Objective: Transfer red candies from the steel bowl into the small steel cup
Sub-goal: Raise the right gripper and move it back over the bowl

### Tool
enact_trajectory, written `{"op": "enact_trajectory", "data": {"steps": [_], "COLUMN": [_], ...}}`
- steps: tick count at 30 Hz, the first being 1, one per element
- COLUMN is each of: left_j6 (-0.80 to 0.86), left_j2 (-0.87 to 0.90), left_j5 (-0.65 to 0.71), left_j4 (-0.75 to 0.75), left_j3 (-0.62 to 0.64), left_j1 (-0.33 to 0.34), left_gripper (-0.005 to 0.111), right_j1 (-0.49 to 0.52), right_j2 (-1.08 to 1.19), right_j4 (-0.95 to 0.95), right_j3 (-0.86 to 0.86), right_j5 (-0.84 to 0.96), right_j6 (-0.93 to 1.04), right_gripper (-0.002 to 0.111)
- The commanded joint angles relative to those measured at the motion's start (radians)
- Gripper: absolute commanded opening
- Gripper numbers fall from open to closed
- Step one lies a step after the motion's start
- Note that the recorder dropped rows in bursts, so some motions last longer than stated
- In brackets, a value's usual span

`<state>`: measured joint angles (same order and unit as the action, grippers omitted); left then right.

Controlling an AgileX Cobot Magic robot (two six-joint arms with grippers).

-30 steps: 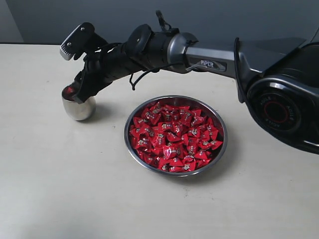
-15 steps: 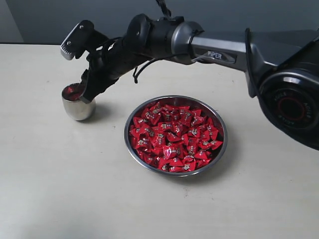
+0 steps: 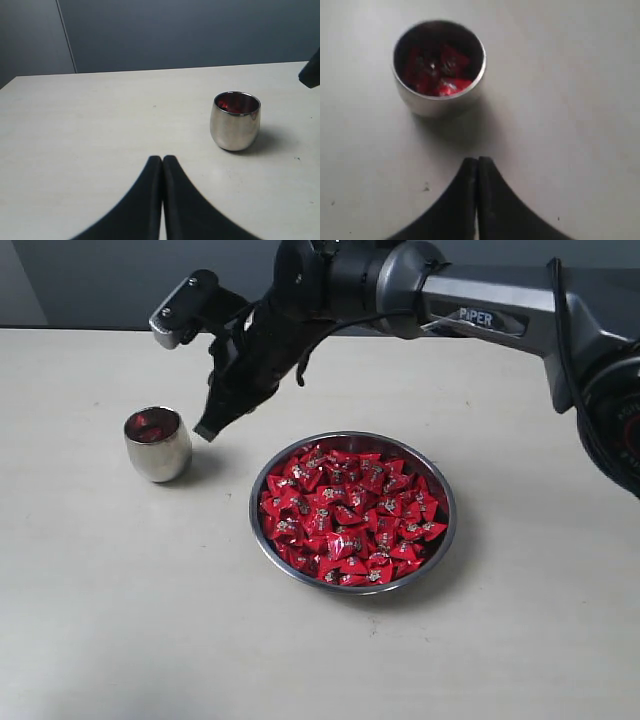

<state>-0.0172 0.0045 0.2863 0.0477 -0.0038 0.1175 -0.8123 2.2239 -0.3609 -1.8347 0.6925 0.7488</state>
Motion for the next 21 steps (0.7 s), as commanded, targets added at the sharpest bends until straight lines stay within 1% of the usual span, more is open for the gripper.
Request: {"op": "enact_trajectory", "data": {"steps": [1, 12, 21], "left_j6": [-0.002, -0.002, -0.002], "left_j2": [-0.004, -0.004, -0.004], "left_j5": [-0.002, -0.002, -0.002], "left_j4": [-0.002, -0.002, -0.002], "left_j3": [0.004, 0.004, 0.004], "left_j1": [0.001, 0.001, 0.001], "left_gripper": [0.000, 0.000, 0.000], "right_j1": [0.048, 0.093, 0.144], "right_j2": [-0.046, -0.291, -0.493], "right_j4": [-0.033, -0.077, -0.114], "right_j3": [0.129, 0.533, 0.809], "right_j5": [-0.099, -0.385, -0.487], "right_j6": [-0.012, 0.000, 0.002], "right_gripper": [-0.001, -0.001, -0.001]}}
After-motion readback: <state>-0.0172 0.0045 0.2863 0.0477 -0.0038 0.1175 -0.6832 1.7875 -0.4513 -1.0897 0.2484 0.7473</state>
